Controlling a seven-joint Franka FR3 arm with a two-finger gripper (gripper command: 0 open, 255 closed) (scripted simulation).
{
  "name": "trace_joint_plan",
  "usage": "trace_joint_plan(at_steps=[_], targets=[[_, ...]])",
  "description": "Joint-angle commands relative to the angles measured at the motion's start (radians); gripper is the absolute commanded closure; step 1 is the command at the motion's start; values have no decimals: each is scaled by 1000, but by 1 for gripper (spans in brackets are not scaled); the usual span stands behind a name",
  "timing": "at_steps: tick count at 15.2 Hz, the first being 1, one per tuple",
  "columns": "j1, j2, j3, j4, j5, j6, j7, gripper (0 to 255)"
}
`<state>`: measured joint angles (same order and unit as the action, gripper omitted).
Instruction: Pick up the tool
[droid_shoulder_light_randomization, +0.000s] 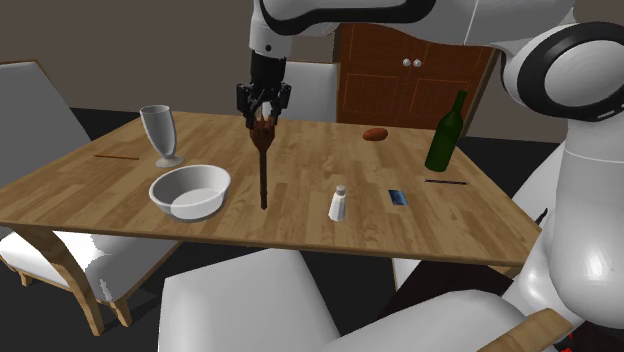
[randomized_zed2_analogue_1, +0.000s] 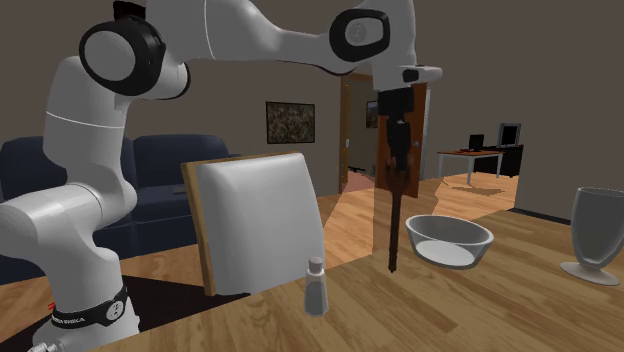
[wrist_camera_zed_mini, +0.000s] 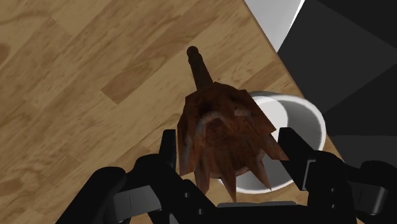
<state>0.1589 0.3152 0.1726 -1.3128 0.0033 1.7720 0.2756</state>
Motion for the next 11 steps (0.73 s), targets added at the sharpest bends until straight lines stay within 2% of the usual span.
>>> trace_joint_plan(at_steps=[1, 11], targets=[[2, 7, 0, 34, -1, -27, 2, 255], [17, 75, 1, 275, -14, -200, 12, 255]])
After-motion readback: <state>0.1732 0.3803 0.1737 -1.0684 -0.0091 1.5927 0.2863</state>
